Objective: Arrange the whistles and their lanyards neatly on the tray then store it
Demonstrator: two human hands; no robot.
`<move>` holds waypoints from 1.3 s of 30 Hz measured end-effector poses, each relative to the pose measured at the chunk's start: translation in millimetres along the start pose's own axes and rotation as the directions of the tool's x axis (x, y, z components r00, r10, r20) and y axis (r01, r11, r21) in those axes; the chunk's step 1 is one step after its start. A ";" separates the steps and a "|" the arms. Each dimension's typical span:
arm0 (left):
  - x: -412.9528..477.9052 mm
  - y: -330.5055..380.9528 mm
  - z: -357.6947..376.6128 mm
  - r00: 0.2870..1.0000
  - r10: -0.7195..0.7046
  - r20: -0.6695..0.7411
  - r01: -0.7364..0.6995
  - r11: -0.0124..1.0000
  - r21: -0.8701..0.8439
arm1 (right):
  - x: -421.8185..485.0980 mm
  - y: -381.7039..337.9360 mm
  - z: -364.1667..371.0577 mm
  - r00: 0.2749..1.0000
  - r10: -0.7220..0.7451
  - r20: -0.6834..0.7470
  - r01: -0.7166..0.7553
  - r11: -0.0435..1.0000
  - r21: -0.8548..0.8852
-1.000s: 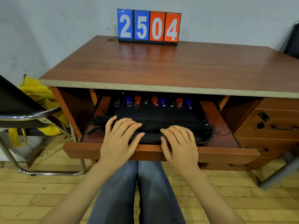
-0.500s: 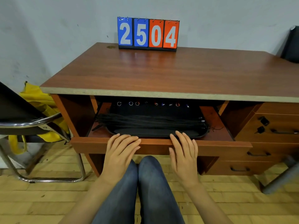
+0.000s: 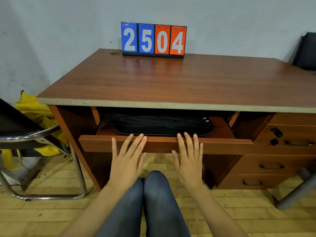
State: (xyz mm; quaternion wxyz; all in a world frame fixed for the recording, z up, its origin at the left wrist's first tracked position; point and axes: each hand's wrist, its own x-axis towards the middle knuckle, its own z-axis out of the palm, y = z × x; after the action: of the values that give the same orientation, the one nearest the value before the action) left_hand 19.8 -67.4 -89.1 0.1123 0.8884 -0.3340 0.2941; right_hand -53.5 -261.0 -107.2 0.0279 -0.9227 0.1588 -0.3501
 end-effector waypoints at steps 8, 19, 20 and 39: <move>27.6 -12.0 25.1 0.999 -0.001 0.039 0.002 1.000 -0.022 | 27.5 3.6 18.9 0.999 0.017 0.046 -0.019 0.999 0.033; 58.3 -23.7 41.2 0.993 -0.006 0.122 0.013 0.998 -0.056 | 56.9 9.8 37.3 0.994 0.010 0.107 -0.013 1.000 0.027; 60.3 -24.8 41.9 0.991 -0.007 0.135 0.015 0.998 -0.059 | 59.0 10.7 37.8 0.993 0.007 0.120 -0.010 1.000 0.027; 89.5 -24.2 -21.7 0.762 0.015 0.647 0.079 0.990 -0.116 | 81.5 13.4 -35.9 0.840 -0.087 0.536 0.057 0.996 0.073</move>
State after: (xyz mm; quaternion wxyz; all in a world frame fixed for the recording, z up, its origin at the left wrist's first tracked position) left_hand 80.1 -87.9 -18.3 0.0557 0.9311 -0.3561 -0.0554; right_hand -23.3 -297.0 -30.3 0.0831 -0.9880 0.1005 -0.0823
